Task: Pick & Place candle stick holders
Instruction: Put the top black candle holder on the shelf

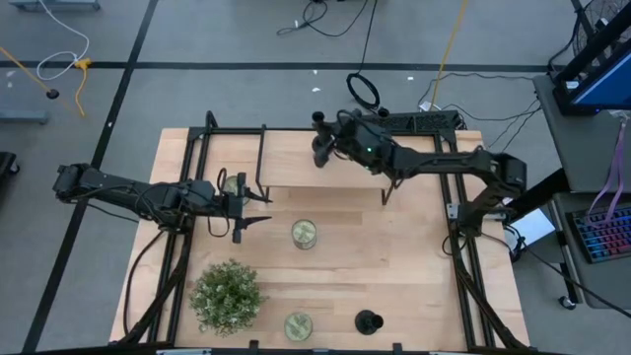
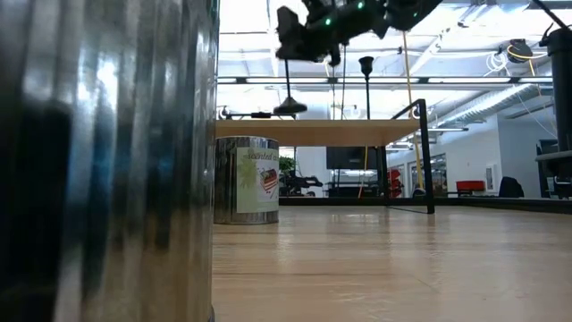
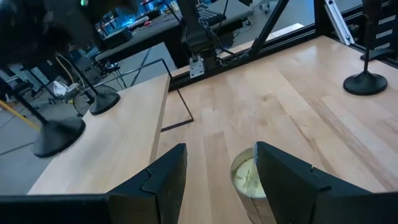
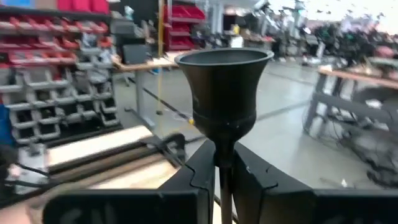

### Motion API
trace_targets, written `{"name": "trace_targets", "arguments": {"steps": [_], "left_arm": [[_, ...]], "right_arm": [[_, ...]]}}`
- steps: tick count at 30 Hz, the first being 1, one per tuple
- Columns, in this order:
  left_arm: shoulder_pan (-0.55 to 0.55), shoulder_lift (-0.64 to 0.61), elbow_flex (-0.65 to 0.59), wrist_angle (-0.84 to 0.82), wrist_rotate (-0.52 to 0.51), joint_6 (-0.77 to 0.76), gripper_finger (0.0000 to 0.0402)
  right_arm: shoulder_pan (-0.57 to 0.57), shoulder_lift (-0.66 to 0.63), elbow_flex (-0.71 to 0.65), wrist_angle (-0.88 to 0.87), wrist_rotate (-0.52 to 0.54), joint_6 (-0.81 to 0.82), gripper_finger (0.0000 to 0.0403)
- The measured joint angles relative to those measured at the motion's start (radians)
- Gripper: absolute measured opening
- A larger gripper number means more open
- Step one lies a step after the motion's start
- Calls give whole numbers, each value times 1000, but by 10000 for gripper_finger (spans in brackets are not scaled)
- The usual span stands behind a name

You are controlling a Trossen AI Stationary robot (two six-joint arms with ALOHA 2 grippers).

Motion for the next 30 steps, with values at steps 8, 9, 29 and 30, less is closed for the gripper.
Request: {"name": "trace_targets", "arguments": {"steps": [8,9,29,30], "left_arm": [[0,0,0,2,1,-2,198],[0,0,0,2,1,-4,198],[0,0,0,-1,2,-24,198],[0,0,0,-1,2,-25,198]], "right_arm": [[-22,73,0,23,2,28,24],[-25,75,0,22,4,27,24],[-40,86,0,-18,81,56,73],[-40,85,0,-18,81,52,78]]}}
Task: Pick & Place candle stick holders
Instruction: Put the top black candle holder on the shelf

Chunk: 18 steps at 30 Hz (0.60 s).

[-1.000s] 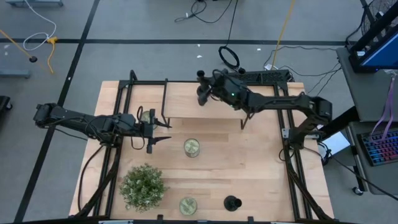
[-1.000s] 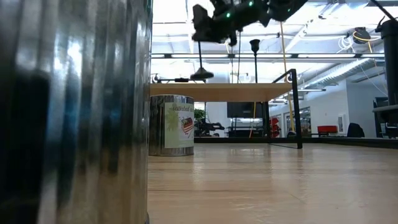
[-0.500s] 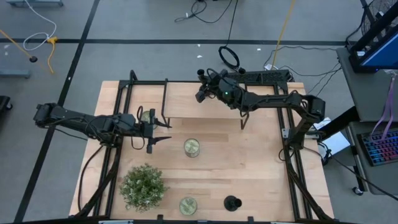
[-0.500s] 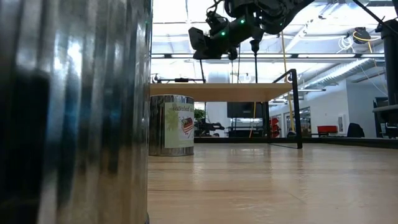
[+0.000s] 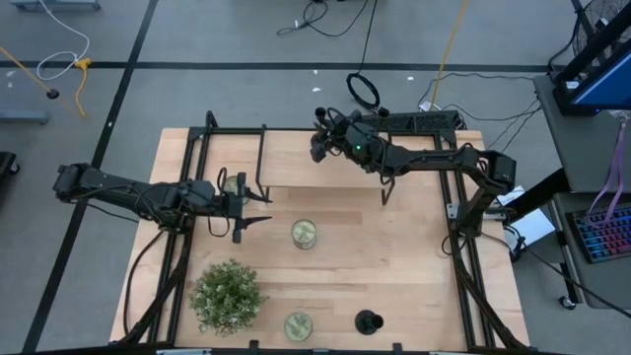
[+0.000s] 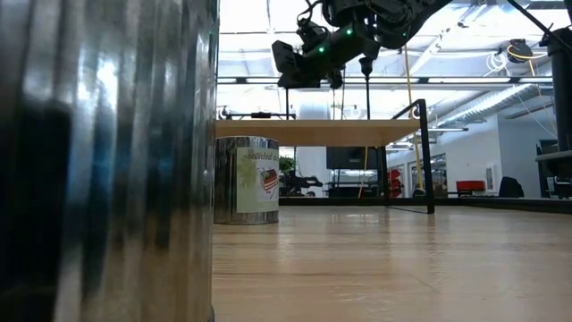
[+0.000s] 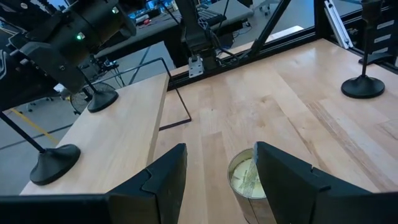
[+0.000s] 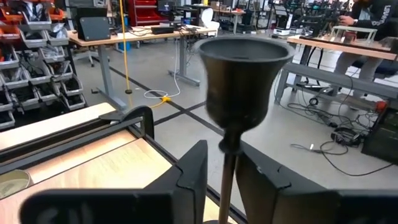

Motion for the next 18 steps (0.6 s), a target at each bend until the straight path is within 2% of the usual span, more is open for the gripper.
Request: {"name": "trace_targets", "arguments": {"steps": [11,18], "left_arm": [[0,0,0,1,0,-4,198],[0,0,0,0,0,-7,198]], "right_arm": [[1,0,0,0,0,-9,160],[33,-4,0,-33,3,-38,196]]}}
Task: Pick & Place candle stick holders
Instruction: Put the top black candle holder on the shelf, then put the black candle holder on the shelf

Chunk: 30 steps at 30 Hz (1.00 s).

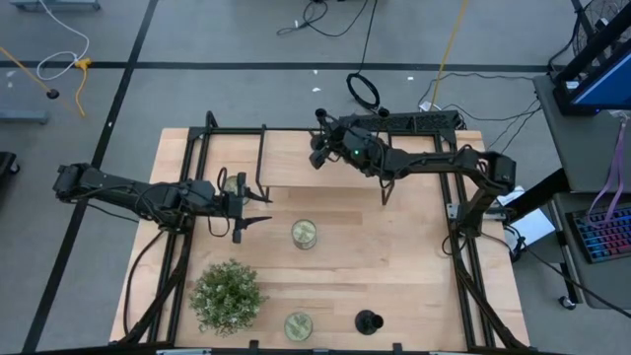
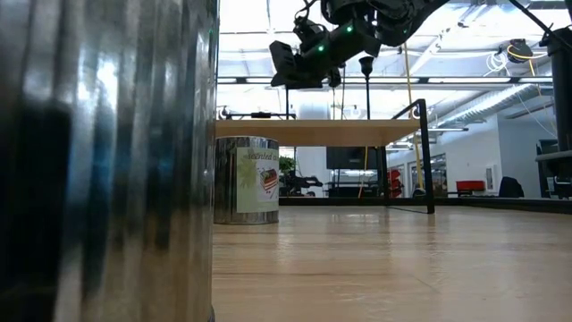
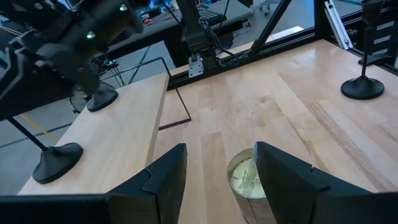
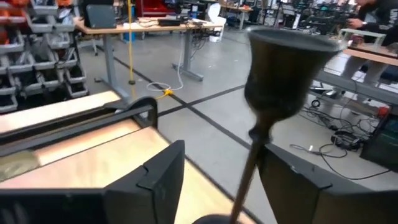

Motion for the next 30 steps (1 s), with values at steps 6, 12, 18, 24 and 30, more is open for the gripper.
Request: {"name": "trace_targets", "arguments": {"steps": [6,12,18,24,30], "left_arm": [[0,0,0,0,0,-4,198],[-2,0,0,-2,1,-23,198],[-2,0,0,-6,0,-23,198],[-2,0,0,-5,0,-23,198],[-2,0,0,13,-1,-42,198]], "right_arm": [[50,-57,-1,-82,1,-69,213],[141,-162,0,-293,123,-41,213],[286,-279,0,-677,101,105,211],[469,-361,-4,-1021,-201,221,211],[665,-432,-193,-927,-444,249,210]]}}
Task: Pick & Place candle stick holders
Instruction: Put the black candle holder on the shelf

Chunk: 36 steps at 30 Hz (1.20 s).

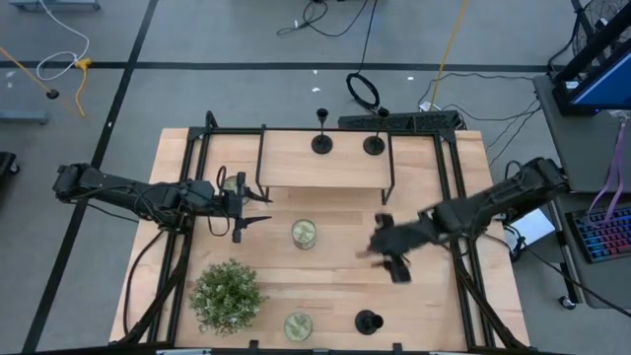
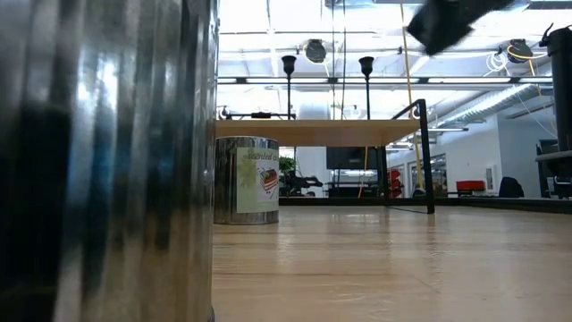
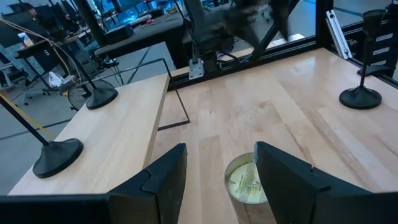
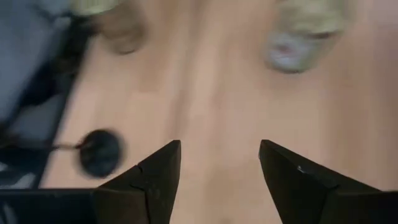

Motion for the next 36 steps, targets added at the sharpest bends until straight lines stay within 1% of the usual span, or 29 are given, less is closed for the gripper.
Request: {"name": "trace_targets", "arguments": {"steps": [3,6,8,11,14,16,19,22,26,28,32,36], "left_arm": [[0,0,0,7,0,-1,198],[0,0,0,12,0,-11,198],[0,0,0,14,0,-29,198],[0,0,0,14,0,-39,198],[0,0,0,14,0,-58,198],[0,0,0,15,0,-60,198],[0,0,0,22,0,-60,198],[0,0,0,26,-1,-57,198],[0,0,0,30,-1,-55,198],[0,0,0,35,-1,-55,198],[0,0,0,43,-1,-55,198],[0,0,0,42,-1,-29,198]], "right_arm": [[87,-38,-148,166,-9,38,210],[146,-65,-302,386,-8,82,210],[167,-69,-397,573,-24,124,210],[185,-57,-533,849,-90,176,210],[188,-5,-626,1109,-89,187,210],[186,45,-644,1207,-90,193,210],[191,123,-641,1270,-174,212,210],[203,193,-620,1374,-242,159,210],[233,267,-601,1463,-235,45,210],[234,287,-584,1477,-216,2,210],[232,335,-536,1480,-215,-12,206],[233,384,-480,1489,-239,-14,181]]}}
